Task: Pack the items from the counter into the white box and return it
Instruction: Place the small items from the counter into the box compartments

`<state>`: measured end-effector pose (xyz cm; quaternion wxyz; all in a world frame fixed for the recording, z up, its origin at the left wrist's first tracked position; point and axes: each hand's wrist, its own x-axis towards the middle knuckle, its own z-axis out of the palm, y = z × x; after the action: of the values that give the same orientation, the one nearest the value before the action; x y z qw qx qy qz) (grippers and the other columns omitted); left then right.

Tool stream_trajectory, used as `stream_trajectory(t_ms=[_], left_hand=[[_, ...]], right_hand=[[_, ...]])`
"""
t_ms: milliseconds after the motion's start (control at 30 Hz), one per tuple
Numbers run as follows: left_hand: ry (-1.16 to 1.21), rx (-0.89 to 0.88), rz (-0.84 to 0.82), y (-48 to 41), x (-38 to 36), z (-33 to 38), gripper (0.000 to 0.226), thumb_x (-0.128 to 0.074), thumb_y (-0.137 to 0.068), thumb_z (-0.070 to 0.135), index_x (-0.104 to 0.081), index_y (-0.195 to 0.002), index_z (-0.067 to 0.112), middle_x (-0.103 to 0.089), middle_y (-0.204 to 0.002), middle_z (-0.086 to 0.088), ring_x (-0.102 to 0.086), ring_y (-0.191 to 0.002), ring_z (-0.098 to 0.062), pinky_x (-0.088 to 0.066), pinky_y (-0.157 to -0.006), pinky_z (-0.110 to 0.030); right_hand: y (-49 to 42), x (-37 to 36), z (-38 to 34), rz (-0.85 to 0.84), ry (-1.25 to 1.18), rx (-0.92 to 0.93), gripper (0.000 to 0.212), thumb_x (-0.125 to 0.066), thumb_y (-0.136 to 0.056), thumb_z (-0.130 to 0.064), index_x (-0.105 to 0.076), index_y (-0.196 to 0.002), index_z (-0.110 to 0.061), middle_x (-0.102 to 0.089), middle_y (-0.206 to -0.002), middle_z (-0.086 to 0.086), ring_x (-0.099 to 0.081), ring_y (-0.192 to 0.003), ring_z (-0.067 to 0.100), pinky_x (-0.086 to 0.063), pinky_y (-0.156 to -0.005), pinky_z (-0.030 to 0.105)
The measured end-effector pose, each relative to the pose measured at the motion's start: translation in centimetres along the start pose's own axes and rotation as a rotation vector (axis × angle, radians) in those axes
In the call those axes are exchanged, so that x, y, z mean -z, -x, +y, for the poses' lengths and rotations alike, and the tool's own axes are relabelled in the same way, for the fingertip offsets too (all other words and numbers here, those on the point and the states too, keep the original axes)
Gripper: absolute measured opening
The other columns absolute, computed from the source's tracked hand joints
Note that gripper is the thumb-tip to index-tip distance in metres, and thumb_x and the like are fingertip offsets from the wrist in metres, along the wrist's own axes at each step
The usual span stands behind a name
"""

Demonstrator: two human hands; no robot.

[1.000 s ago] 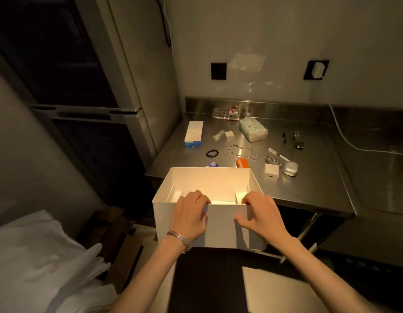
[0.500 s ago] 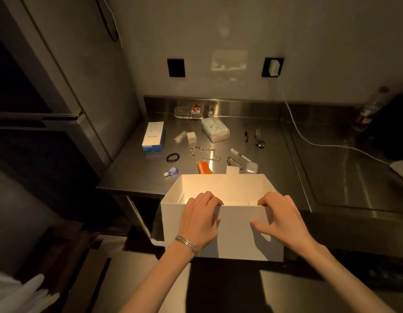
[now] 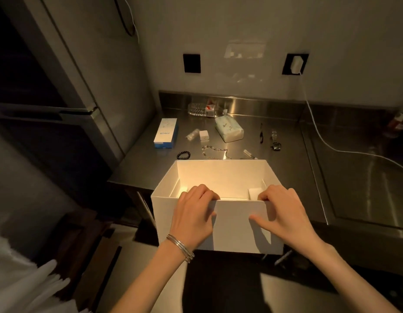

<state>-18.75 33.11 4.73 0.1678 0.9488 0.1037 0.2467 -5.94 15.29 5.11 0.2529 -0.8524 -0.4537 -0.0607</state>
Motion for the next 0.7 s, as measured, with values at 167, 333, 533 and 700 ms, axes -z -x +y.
stream_trajectory(t_ms=[167, 333, 533, 700], left_hand=[[-0.088, 0.089, 0.036, 1.4, 3.2, -3.5, 0.036, -0.083, -0.057, 0.007, -0.063, -0.086, 0.015, -0.062, -0.086, -0.001, -0.057, -0.076, -0.018, -0.034, -0.066, -0.019], [-0.191, 0.187, 0.083, 4.7, 7.1, -8.1, 0.036, -0.084, -0.055, 0.006, -0.064, -0.083, 0.014, -0.062, -0.083, -0.003, -0.059, -0.074, -0.021, -0.036, -0.065, -0.024], [-0.299, 0.291, 0.141, 8.0, 10.5, -13.6, 0.037, -0.084, -0.054, 0.002, -0.063, -0.083, 0.013, -0.061, -0.082, -0.004, -0.059, -0.074, -0.022, -0.037, -0.066, -0.027], [-0.352, 0.388, 0.119, 8.0, 10.1, -17.8, 0.039, -0.085, -0.053, 0.004, -0.062, -0.084, 0.014, -0.060, -0.083, -0.003, -0.059, -0.075, -0.023, -0.042, -0.065, -0.031]], right_hand=[[-2.6, -2.9, -3.7, 0.016, -0.029, 0.101, 0.029, -0.075, -0.068, -0.033, -0.056, -0.084, -0.018, -0.058, -0.080, -0.004, -0.053, -0.074, 0.015, -0.033, -0.068, 0.026], [-5.0, -6.9, -9.3, -0.019, -0.110, 0.221, 0.030, -0.067, -0.071, -0.037, -0.057, -0.086, -0.014, -0.060, -0.083, 0.001, -0.053, -0.076, 0.016, -0.031, -0.066, 0.023], [-8.2, -12.2, -15.3, -0.076, -0.172, 0.325, 0.033, -0.071, -0.075, -0.035, -0.057, -0.093, -0.012, -0.062, -0.092, 0.006, -0.055, -0.084, 0.019, -0.034, -0.075, 0.027], [-11.6, -16.1, -17.1, -0.124, -0.164, 0.342, 0.035, -0.070, -0.078, -0.037, -0.056, -0.097, -0.011, -0.061, -0.099, 0.006, -0.055, -0.091, 0.021, -0.037, -0.082, 0.032]])
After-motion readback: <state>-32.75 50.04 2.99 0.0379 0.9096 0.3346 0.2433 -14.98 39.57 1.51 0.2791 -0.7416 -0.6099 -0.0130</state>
